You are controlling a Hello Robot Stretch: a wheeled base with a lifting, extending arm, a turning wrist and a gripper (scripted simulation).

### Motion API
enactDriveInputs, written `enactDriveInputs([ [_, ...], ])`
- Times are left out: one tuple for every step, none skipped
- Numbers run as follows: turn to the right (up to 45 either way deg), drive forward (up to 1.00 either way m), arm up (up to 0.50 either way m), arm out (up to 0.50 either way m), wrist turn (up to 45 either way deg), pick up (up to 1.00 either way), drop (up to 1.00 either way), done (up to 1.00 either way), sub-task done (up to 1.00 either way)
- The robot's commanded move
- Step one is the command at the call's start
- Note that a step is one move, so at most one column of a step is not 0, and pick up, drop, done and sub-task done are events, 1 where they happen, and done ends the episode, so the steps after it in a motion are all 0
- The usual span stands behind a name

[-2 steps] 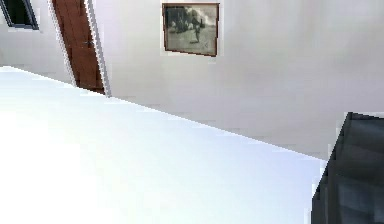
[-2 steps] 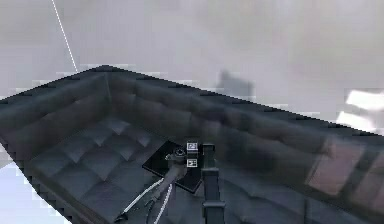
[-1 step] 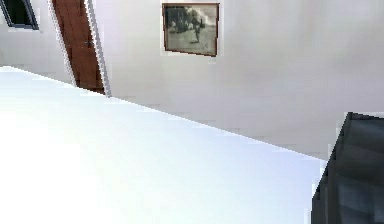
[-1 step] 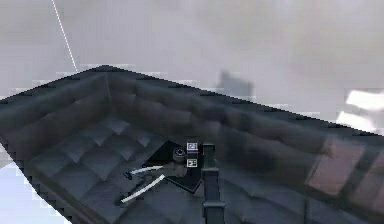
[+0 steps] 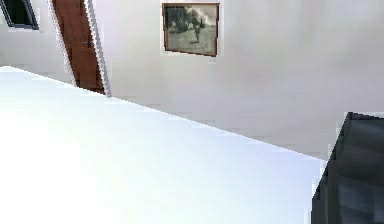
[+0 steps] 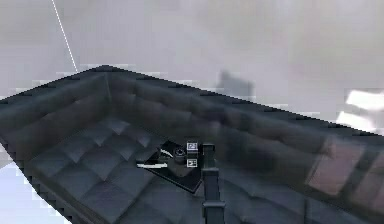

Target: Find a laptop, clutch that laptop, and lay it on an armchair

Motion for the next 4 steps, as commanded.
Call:
enactDriveInputs([
  [0.0,0.0,0.0,0.0,45.0,0.0,0.0,0.0,0.0],
  [0.0,0.0,0.0,0.0,12.0,0.0,0.0,0.0,0.0],
  [0.0,0.0,-0.3,0.0,0.0,0.0,0.0,0.0,0.0],
  [0.0,0.0,0.0,0.0,0.0,1.0,0.0,0.0,0.0],
])
